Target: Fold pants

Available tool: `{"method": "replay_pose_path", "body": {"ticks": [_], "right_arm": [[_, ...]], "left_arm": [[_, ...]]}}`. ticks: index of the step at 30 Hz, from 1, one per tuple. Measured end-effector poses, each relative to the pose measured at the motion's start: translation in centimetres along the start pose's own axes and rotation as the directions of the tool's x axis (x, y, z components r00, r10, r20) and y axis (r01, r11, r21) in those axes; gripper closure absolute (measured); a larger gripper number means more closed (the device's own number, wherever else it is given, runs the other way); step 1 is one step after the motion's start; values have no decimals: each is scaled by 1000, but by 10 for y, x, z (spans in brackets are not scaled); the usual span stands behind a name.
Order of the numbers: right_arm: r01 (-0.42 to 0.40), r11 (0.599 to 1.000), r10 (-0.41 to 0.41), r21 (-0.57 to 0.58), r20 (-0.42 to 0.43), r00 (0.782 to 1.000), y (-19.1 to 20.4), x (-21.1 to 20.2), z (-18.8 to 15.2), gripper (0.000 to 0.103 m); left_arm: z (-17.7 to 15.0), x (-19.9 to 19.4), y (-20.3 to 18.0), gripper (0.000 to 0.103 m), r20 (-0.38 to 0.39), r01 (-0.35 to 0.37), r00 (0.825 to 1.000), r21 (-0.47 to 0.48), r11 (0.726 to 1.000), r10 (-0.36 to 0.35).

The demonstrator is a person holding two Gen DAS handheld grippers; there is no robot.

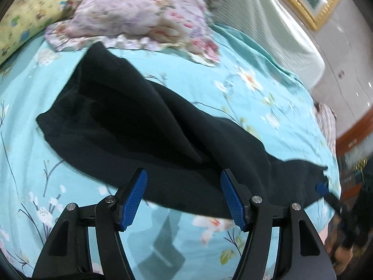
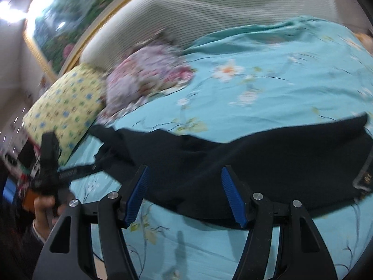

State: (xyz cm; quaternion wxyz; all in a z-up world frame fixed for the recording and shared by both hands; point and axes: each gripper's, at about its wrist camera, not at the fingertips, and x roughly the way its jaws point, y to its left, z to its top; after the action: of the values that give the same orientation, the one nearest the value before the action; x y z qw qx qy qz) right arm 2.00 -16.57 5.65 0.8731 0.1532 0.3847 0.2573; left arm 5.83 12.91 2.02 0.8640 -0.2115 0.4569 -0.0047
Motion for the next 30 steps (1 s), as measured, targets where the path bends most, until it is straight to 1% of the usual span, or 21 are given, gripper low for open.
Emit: {"method": "replay_pose_path", "body": {"ticks": [3,7,11,14,16,19,21,23,25,26,27,29,30], "right_arm": [[-50,995,48,-81,-30,998,25,15,-3,38],[-122,976,110,-182,-75,991,60,38,-11,38],[-167,948,135,-272,-132,982,93,71,-16,39],[-177,917,126,-357,-162,979,117,97,-18,42],[-178,895,112,-409,-180,977,129,118,-17,47],[-169,876,82,-451,-207,975,136,148,-13,52],[-162,871,65,-463,-219,974,139,164,-11,56],[-160,862,50,-481,-233,971,140,180,-9,57],[-140,846,21,-515,-232,973,142,193,-7,58],[-136,840,13,-525,-230,973,143,196,-6,58],[-131,831,4,-540,-230,973,144,202,-5,58],[-112,818,-18,-564,-220,975,146,209,-2,64],[-104,812,-28,-574,-216,976,146,212,0,70]], "left_arm": [[10,1,9,37,16,-7,1000,-44,999,7],[21,2,17,35,31,-19,999,-76,997,22],[31,5,27,35,39,-29,999,-113,993,34],[39,7,38,35,45,-26,998,-149,989,33],[43,7,43,35,50,-25,998,-164,986,34],[47,8,53,35,54,-22,998,-191,981,33],[49,9,59,35,53,-25,998,-206,978,37],[49,11,63,36,49,-27,998,-216,976,39],[51,14,67,40,47,-26,998,-223,974,38],[51,15,69,51,47,-26,998,-224,974,38],[52,17,70,71,46,-23,998,-223,975,34],[53,22,73,85,31,-16,999,-226,974,24],[53,24,74,88,28,-13,999,-228,974,20]]}}
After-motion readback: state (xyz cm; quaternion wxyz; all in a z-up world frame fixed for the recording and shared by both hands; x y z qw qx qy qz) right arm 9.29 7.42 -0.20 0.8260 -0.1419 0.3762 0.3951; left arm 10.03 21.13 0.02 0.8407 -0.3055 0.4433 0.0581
